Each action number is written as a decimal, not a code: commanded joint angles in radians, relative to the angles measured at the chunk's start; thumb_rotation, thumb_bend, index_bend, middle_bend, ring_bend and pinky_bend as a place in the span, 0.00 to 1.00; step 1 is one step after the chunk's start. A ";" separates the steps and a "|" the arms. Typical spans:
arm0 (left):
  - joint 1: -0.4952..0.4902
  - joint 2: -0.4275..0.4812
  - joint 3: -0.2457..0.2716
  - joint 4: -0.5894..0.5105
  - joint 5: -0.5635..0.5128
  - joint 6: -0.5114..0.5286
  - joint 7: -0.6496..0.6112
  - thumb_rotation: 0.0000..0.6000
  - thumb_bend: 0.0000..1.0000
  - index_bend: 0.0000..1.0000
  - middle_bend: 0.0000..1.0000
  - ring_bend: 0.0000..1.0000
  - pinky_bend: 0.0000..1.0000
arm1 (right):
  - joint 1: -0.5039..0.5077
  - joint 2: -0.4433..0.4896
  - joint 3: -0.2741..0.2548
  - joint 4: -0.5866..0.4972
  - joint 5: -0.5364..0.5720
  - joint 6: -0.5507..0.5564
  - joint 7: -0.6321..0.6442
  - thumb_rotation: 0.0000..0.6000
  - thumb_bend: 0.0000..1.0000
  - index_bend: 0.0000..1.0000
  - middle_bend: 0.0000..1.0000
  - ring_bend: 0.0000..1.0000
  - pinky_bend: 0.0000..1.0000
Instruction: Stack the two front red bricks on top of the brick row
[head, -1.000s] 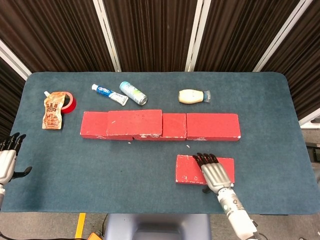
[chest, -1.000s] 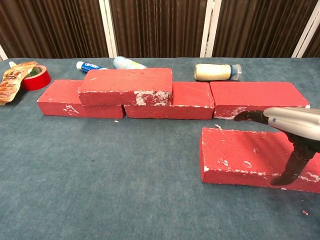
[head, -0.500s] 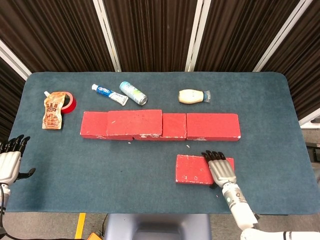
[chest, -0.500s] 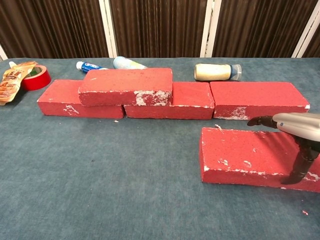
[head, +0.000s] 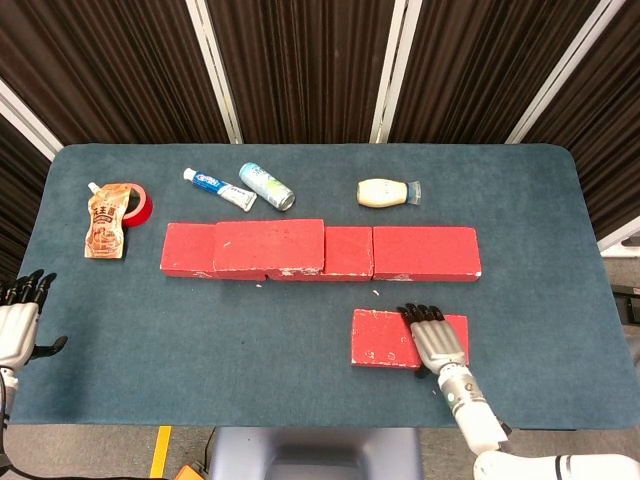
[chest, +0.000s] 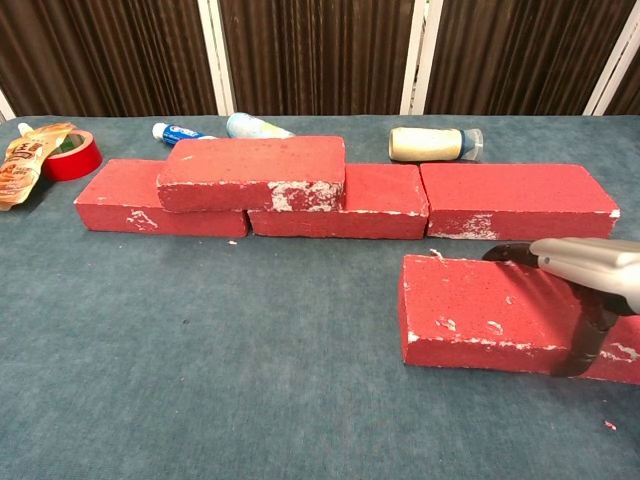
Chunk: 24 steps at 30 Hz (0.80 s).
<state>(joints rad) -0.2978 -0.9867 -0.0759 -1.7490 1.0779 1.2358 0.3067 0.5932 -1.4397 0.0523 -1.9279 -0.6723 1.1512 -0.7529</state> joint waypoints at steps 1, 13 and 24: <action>0.002 0.000 0.001 0.000 0.000 0.000 0.002 1.00 0.22 0.00 0.00 0.00 0.00 | 0.005 -0.010 -0.004 0.004 -0.001 0.007 0.000 1.00 0.00 0.14 0.21 0.19 0.00; 0.017 -0.006 -0.011 -0.003 0.001 0.011 -0.034 1.00 0.22 0.00 0.00 0.00 0.00 | 0.004 -0.035 0.008 0.001 -0.079 0.072 0.034 1.00 0.00 0.23 0.35 0.36 0.00; 0.014 -0.015 -0.013 0.007 -0.007 -0.011 -0.044 1.00 0.22 0.00 0.00 0.00 0.00 | 0.097 0.141 0.119 -0.083 -0.073 -0.005 0.029 1.00 0.00 0.23 0.36 0.36 0.00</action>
<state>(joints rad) -0.2828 -1.0006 -0.0898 -1.7428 1.0731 1.2268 0.2603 0.6617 -1.3324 0.1410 -2.0064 -0.7649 1.1728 -0.7205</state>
